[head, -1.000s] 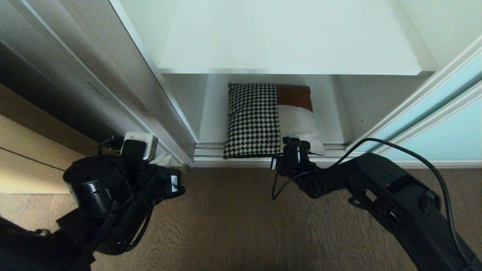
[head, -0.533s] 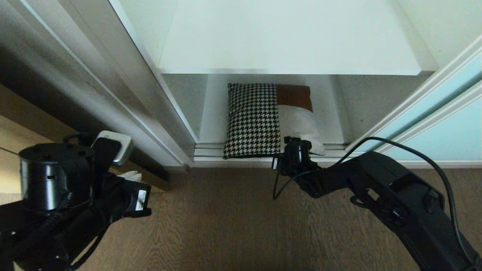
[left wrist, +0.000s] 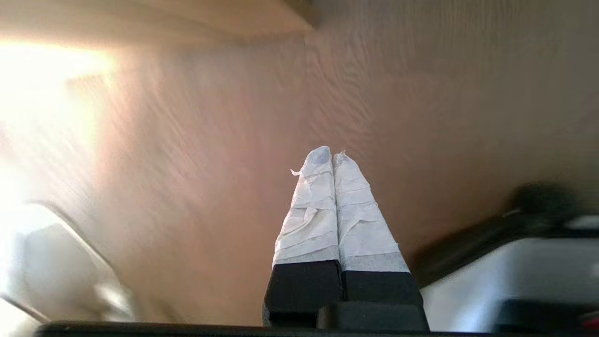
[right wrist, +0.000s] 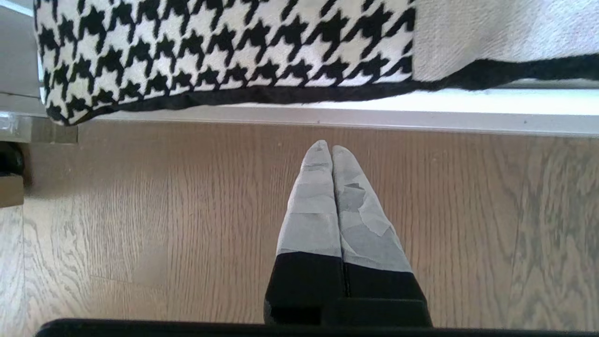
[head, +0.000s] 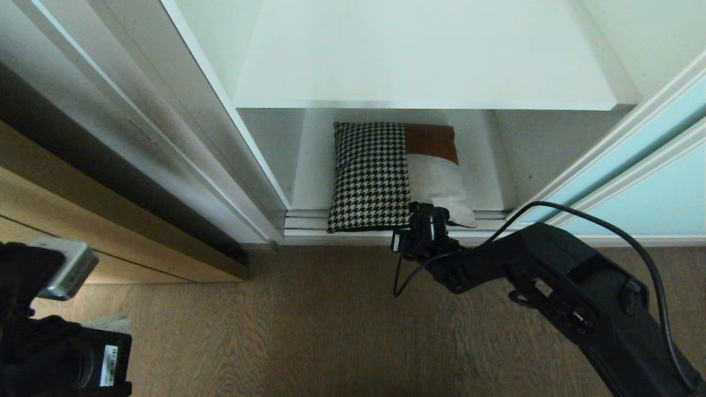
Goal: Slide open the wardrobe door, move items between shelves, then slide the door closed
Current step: Place the pillow on the lower shelf
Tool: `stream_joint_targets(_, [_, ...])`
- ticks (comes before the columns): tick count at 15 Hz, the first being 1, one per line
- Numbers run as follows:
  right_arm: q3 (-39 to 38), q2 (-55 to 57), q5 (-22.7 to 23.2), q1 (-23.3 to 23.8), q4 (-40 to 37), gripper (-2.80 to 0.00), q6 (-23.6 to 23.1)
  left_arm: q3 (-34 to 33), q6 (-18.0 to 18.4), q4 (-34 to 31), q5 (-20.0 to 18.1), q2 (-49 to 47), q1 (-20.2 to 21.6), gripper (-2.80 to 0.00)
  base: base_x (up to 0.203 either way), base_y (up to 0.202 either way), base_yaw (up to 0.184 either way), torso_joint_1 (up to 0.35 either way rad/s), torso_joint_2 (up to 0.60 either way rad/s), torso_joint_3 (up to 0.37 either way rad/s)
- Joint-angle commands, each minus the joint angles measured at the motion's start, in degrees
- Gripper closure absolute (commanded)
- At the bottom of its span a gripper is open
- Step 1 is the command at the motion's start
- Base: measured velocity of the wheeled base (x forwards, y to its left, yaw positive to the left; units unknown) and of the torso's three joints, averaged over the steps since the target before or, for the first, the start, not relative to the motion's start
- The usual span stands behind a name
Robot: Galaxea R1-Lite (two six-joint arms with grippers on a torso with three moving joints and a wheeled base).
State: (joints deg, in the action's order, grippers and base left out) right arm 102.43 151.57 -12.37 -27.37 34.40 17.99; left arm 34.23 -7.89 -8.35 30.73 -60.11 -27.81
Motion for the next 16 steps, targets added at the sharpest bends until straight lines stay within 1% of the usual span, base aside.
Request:
stream_joint_targets(1, [-0.3,-0.2,-1.1,-0.5,0.4,0.0,0.2,0.1,-8.7,-1.0,1.9,0.0,1.1,0.0,0.0,0.0,0.0,0.0,0.0,0.0])
stream_joint_targets(2, [-0.4,-0.2,-1.4,-0.6,0.5,0.0,0.2,-0.2,-10.5,-1.8,4.6,1.2,2.2,0.0,0.0,0.0,0.0,0.0,0.0,0.0])
stream_joint_targets(3, [-0.7,-0.7,-1.7,-0.5,0.6,0.0,0.8,-0.8,-10.7,-3.6,6.6,2.5,3.7,0.0,0.0,0.0,0.0,0.0,0.0,0.0])
stream_joint_targets(5, [-0.8,-0.8,-1.8,-1.1,0.7,0.0,1.0,-1.7,-10.7,-8.4,10.5,9.2,10.3,0.0,0.0,0.0,0.0,0.0,0.0,0.0])
stream_joint_targets(7, [-1.8,-1.0,-2.6,-1.6,1.0,0.0,1.3,-3.2,-9.3,-12.3,13.4,16.2,18.4,0.0,0.0,0.0,0.0,0.0,0.0,0.0])
stream_joint_targets(8, [-3.2,-1.6,-2.8,-1.7,1.6,0.0,1.7,-4.3,-8.1,-13.2,14.1,20.2,21.0,0.0,0.0,0.0,0.0,0.0,0.0,0.0])
stream_joint_targets(10, [-4.8,-2.7,-2.9,-1.7,2.8,0.0,2.0,-6.3,-4.8,-14.0,14.8,27.8,24.6,0.0,0.0,0.0,0.0,0.0,0.0,0.0])
stream_joint_targets(12, [-6.3,-3.6,-2.9,-1.2,3.5,0.0,1.9,-9.0,-1.2,-13.9,14.1,36.9,26.4,0.0,0.0,0.0,0.0,0.0,0.0,0.0])
stream_joint_targets(13, [-6.7,-3.9,-3.0,-1.0,3.5,0.0,2.0,-11.5,0.2,-13.5,12.1,40.6,27.0,0.0,0.0,0.0,0.0,0.0,0.0,0.0])
stream_joint_targets(15, [-9.3,-6.7,-2.7,-0.9,3.9,0.0,2.0,-15.6,2.0,-13.4,5.2,46.8,27.5,0.0,0.0,0.0,0.0,0.0,0.0,0.0])
stream_joint_targets(16, [-9.7,-6.8,-2.7,-0.9,4.6,0.0,2.1,-18.1,3.5,-13.4,2.9,50.9,27.6,0.0,0.0,0.0,0.0,0.0,0.0,0.0])
